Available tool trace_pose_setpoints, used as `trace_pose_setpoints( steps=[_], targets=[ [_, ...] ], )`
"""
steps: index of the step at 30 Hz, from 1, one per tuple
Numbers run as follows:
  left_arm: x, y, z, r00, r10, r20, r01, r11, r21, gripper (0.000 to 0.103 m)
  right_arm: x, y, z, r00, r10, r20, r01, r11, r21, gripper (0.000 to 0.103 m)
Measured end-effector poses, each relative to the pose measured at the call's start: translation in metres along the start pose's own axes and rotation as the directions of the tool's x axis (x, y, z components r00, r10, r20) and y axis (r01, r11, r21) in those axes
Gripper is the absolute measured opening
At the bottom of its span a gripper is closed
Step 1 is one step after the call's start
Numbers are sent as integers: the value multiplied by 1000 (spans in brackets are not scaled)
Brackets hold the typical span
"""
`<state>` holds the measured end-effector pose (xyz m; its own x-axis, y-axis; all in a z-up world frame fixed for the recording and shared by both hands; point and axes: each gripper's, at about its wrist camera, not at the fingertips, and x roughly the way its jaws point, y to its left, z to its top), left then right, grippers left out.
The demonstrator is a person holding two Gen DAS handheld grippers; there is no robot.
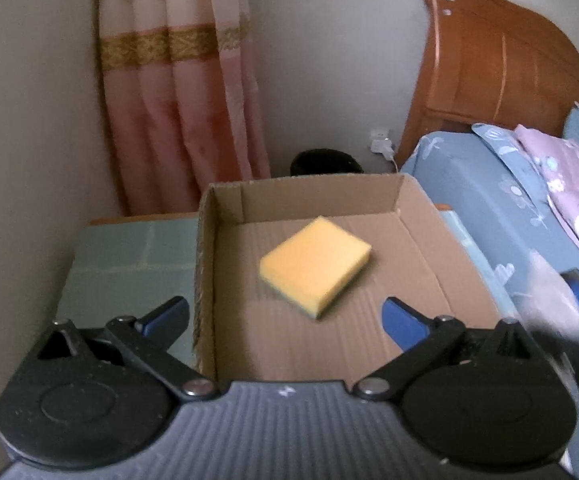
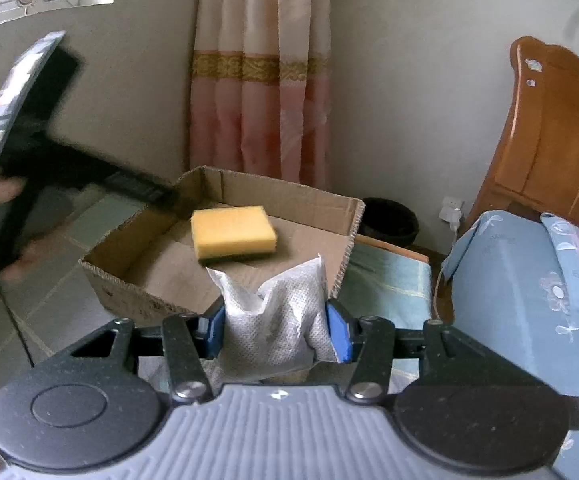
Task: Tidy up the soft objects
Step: 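Drop the sponge into the box with the left tool while the right tool drops the pouch in, then move the left tool to the brown hair tie and grasp it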
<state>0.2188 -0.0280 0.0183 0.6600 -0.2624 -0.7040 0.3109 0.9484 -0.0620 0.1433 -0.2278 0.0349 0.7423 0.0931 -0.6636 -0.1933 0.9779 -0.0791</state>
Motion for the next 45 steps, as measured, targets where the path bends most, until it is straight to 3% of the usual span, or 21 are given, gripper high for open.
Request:
trace_pose_setpoints(
  steps=[10, 12, 13, 14, 16, 23, 29, 36, 45],
  targets=[
    [-53, 2, -30, 998, 33, 46, -33, 999, -2, 102, 58, 2, 69, 999, -40, -15, 40, 999, -7, 56],
    [-57, 1, -36, 998, 36, 42, -36, 999, 9, 102, 73, -1, 81, 998, -55, -7, 55, 998, 9, 66],
    [-59, 1, -38, 998, 33, 57, -34, 999, 19, 102, 82, -4, 85, 999, -51, -16, 51, 998, 21, 86],
    [-62, 2, -39, 996, 32, 78, -34, 999, 30, 102, 90, -8, 87, 998, -49, -33, 50, 998, 45, 96],
    [-63, 2, -35, 994, 35, 107, -40, 998, 39, 102, 97, -15, 85, 998, -28, -63, 35, 994, 103, 98],
    [-66, -7, -23, 993, 31, 117, -40, 997, 70, 102, 59, -4, 59, 996, -14, -88, 20, 997, 76, 101],
    [-77, -11, -43, 995, 54, 87, -61, 995, 76, 102, 19, 20, 27, 996, -8, -90, 8, 1000, 1, 103],
    [-86, -4, -97, 996, 86, 24, -88, 995, 57, 102, -9, 52, -28, 994, 43, -103, -43, 999, 8, 103],
    [-86, 5, -183, 995, 60, -75, -55, 996, 69, 102, -43, 66, -102, 997, 70, -44, -66, 994, 87, 103]
  ],
)
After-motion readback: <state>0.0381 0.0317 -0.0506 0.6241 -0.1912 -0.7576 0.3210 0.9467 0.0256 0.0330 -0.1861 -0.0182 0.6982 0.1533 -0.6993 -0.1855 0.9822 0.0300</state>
